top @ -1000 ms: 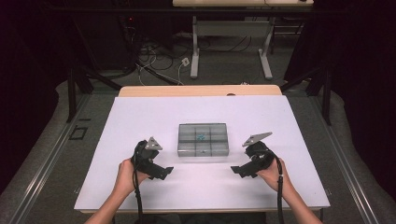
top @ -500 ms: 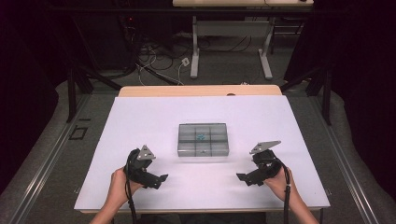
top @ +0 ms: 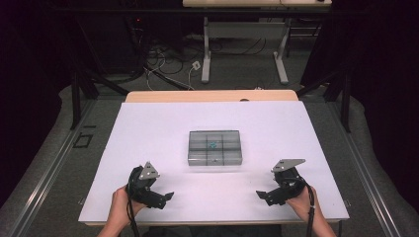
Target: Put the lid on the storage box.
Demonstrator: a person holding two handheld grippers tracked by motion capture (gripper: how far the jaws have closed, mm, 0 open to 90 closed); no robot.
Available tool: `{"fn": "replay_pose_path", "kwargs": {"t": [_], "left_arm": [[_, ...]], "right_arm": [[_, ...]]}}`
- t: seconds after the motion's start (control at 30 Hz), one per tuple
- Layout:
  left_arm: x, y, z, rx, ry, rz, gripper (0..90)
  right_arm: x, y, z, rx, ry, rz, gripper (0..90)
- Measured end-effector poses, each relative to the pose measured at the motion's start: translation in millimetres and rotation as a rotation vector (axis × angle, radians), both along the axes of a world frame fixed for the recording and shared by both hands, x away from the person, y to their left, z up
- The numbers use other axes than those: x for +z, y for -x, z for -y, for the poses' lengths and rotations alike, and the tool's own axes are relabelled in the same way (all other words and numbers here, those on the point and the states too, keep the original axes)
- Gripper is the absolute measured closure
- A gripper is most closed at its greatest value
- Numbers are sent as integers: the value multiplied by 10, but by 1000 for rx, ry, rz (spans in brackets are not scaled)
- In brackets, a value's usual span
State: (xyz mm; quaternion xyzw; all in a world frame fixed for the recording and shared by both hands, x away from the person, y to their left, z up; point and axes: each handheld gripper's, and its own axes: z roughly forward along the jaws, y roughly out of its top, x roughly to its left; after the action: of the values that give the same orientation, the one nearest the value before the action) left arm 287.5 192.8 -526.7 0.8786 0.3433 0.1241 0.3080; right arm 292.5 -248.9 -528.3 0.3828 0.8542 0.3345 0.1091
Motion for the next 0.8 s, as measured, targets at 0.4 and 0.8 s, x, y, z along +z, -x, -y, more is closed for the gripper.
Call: {"fn": "replay_pose_path", "kwargs": {"t": [0.4, 0.8], "left_arm": [[-55, 120, -83, 4, -26, 15, 0], [-145, 172, -196, 26, -48, 0, 0]], "right_arm": [[-78, 162, 168, -20, 2, 8, 0], [-141, 270, 229, -34, 1, 18, 0]]}}
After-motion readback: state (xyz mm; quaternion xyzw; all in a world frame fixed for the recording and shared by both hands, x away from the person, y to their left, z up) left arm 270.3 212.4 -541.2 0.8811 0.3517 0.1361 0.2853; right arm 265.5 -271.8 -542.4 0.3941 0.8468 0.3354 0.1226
